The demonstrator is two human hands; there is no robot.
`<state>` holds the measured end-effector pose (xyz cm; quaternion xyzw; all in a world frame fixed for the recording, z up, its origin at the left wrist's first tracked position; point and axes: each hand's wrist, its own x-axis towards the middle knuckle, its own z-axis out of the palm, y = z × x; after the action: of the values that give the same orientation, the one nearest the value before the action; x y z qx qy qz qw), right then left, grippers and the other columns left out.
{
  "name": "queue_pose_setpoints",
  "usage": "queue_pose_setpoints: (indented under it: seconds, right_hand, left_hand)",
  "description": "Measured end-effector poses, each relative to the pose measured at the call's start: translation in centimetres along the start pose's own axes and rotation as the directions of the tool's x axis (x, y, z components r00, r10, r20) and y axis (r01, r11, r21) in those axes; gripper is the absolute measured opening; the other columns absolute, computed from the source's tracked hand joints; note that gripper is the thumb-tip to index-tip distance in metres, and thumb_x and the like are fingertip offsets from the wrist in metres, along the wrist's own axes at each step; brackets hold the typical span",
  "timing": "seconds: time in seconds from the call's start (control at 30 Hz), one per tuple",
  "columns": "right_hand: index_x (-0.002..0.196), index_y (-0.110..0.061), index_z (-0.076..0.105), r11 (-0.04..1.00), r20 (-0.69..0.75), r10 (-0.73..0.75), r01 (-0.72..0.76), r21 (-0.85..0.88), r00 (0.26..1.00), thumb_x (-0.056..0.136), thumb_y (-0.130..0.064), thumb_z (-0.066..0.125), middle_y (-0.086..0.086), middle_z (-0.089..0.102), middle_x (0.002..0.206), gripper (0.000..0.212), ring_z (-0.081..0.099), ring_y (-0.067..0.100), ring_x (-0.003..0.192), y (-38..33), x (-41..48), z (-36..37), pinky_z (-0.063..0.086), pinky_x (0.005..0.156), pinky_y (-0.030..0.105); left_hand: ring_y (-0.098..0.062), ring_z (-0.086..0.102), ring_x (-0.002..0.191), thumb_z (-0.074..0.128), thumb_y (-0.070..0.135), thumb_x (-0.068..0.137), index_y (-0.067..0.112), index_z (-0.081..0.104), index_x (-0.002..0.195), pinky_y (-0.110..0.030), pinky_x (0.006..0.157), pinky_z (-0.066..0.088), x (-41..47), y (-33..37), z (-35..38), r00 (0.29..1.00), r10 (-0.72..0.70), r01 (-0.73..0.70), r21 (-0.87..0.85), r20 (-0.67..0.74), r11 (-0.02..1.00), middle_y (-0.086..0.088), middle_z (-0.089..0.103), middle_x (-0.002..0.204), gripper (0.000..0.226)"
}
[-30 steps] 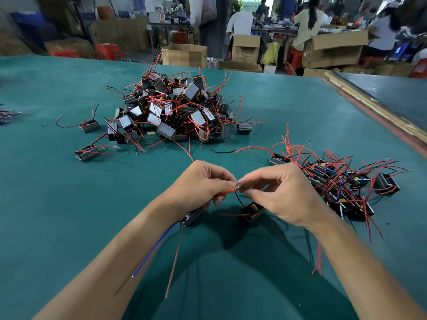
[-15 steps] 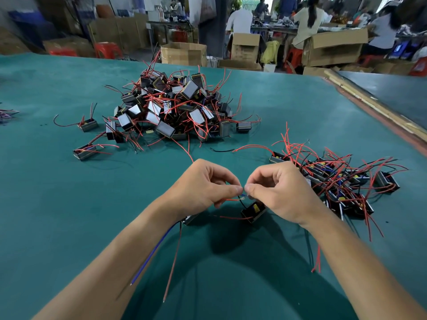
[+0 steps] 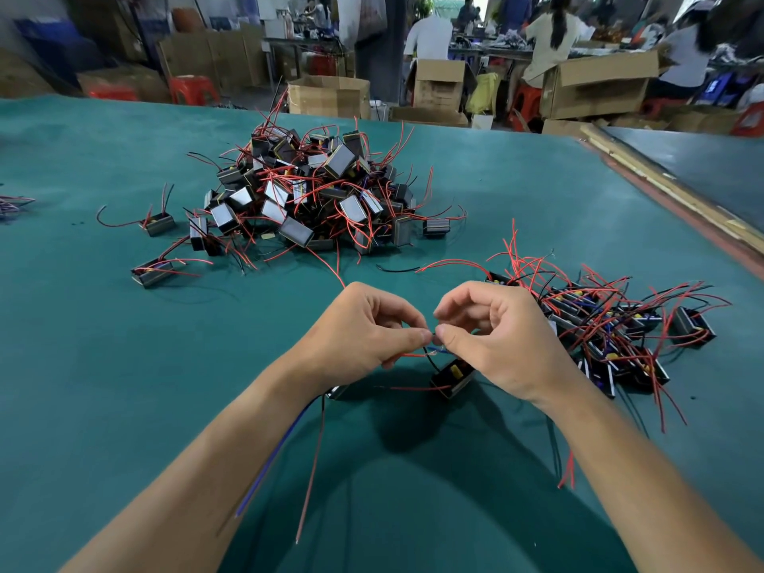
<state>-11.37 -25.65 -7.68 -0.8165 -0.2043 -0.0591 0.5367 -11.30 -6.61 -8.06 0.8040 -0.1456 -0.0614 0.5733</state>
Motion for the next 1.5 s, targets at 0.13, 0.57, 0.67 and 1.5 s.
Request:
queue_pose_setpoints:
  seconds: [0.13,0.57,0.67,1.5]
  right_hand:
    - [0.074,-0.016,0.066,1.000,0.002,0.005,-0.005,0.019,1.000,0.082,0.008,0.069,0.005,0.072,0.067,0.026,0.068,0.027,0.063,-0.20,-0.02,-0.14,0.055,0.063,0.036]
    - [0.072,-0.019,0.070,0.997,0.065,0.050,-0.054,0.050,0.997,0.083,0.013,0.065,-0.001,0.072,0.063,0.034,0.063,0.009,0.056,-0.31,0.02,0.00,0.054,0.059,0.029]
    - [0.069,-0.014,0.066,0.983,0.067,0.109,-0.118,0.138,0.992,0.079,0.020,0.057,-0.002,0.065,0.055,0.037,0.059,0.007,0.049,-0.15,0.11,0.32,0.046,0.051,0.016]
    - [0.078,-0.031,0.079,0.991,-0.011,0.043,-0.044,-0.126,0.999,0.080,-0.002,0.078,-0.012,0.076,0.073,0.029,0.074,0.014,0.073,0.51,-0.04,-0.23,0.060,0.075,0.035]
  left_hand:
    - [-0.012,0.040,0.043,0.074,0.013,0.085,0.010,0.072,0.074,-0.020,0.044,0.031,0.10,0.05,0.00,1.000,-0.008,0.008,0.003,-0.001,1.000,0.000,0.054,0.048,0.012]
    - [-0.006,0.038,0.038,0.074,0.013,0.084,0.008,0.073,0.075,-0.014,0.041,0.029,-0.09,0.15,0.02,1.000,0.011,-0.011,0.032,0.005,0.999,0.006,0.050,0.043,0.010]
    - [-0.010,0.038,0.040,0.075,0.012,0.084,0.009,0.073,0.075,-0.016,0.041,0.029,-0.23,0.34,0.08,0.998,0.043,-0.044,0.023,0.047,0.999,0.003,0.050,0.046,0.010]
    - [-0.009,0.033,0.043,0.071,0.013,0.088,0.018,0.073,0.071,-0.016,0.043,0.029,0.17,-0.13,-0.08,1.000,-0.001,0.001,-0.004,-0.008,1.000,0.003,0.045,0.048,0.018]
